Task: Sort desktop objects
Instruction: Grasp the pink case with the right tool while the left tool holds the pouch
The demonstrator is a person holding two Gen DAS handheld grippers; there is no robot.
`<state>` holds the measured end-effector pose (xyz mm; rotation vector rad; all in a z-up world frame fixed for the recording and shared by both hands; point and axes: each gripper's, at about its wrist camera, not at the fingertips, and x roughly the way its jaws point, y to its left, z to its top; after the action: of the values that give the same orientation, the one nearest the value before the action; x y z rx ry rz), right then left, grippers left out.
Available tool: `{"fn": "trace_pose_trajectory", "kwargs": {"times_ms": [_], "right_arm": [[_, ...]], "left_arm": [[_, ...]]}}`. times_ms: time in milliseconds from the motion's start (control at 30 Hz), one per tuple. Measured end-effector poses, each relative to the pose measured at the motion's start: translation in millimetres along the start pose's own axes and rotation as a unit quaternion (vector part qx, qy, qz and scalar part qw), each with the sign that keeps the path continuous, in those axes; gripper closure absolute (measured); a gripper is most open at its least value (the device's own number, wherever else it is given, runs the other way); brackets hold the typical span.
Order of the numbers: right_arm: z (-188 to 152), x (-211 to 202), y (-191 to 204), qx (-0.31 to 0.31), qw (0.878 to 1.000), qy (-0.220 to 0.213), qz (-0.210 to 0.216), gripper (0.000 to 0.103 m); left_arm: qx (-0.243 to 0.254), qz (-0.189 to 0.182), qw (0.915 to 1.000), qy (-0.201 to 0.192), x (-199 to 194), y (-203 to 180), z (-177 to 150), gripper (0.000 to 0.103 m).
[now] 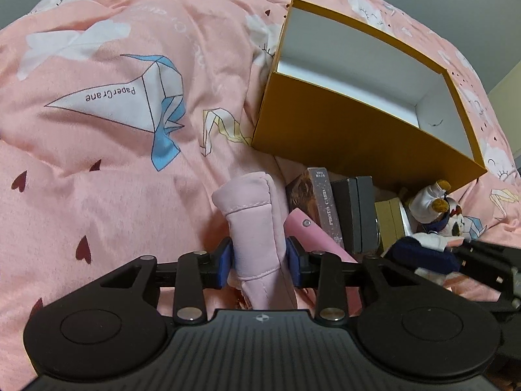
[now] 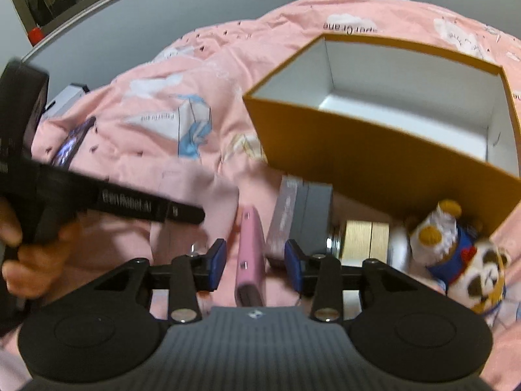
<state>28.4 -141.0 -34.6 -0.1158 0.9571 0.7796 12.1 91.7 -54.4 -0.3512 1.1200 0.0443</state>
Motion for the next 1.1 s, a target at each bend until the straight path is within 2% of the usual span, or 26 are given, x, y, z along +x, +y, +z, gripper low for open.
{"fn": "trace_pose_trajectory", "kwargs": {"times_ms": [200, 400, 467, 500, 533, 633, 700, 833, 967, 1033, 1100], "right_arm": [[-13, 15, 1, -0.001, 0.999, 0.032, 0.006, 0.061], [-18, 26, 6, -0.018, 0.999, 0.051, 0.007, 0.063], [-19, 29, 8, -0.023, 0.998, 0.054, 0.007, 0.067], [-20, 30, 8, -0.024, 0.998, 0.057, 0.007, 0.077], [-19, 31, 8, -0.024, 0.998, 0.059, 0.005, 0.081], [-17, 28, 7, -0.02, 0.999, 0.047, 0.001, 0.083], [-13, 21, 6, -0.021, 0.999, 0.031, -0.001, 0.084], [-3, 7, 5, -0.018, 1.0, 0.005, 0.0, 0.085], [9, -10, 6, -0.023, 0.999, -0.026, 0.0, 0.085], [13, -11, 7, -0.025, 0.999, -0.032, 0.001, 0.085], [13, -5, 6, -0.021, 0.999, -0.026, -0.001, 0.085]], "left_arm": [[0.02, -0.002, 0.9996, 0.02, -3, -6, -10, 0.047], [0.063, 0.016, 0.9967, 0.049, 0, -20, -27, 0.04], [0.075, 0.023, 0.9956, 0.051, 1, -24, -31, 0.037], [0.078, 0.025, 0.9953, 0.053, 3, -26, -32, 0.035], [0.079, 0.026, 0.9949, 0.056, 5, -27, -33, 0.035], [0.079, 0.032, 0.9941, 0.067, 11, -26, -34, 0.039], [0.071, 0.026, 0.9954, 0.058, 8, -24, -34, 0.044], [0.071, 0.011, 0.9967, 0.036, -8, -23, -26, 0.046], [0.118, -0.013, 0.9919, 0.046, -27, -32, -16, 0.045], [0.158, -0.013, 0.9864, 0.046, -28, -40, -15, 0.044], [0.162, -0.007, 0.9851, 0.056, -16, -41, -12, 0.044]]}}
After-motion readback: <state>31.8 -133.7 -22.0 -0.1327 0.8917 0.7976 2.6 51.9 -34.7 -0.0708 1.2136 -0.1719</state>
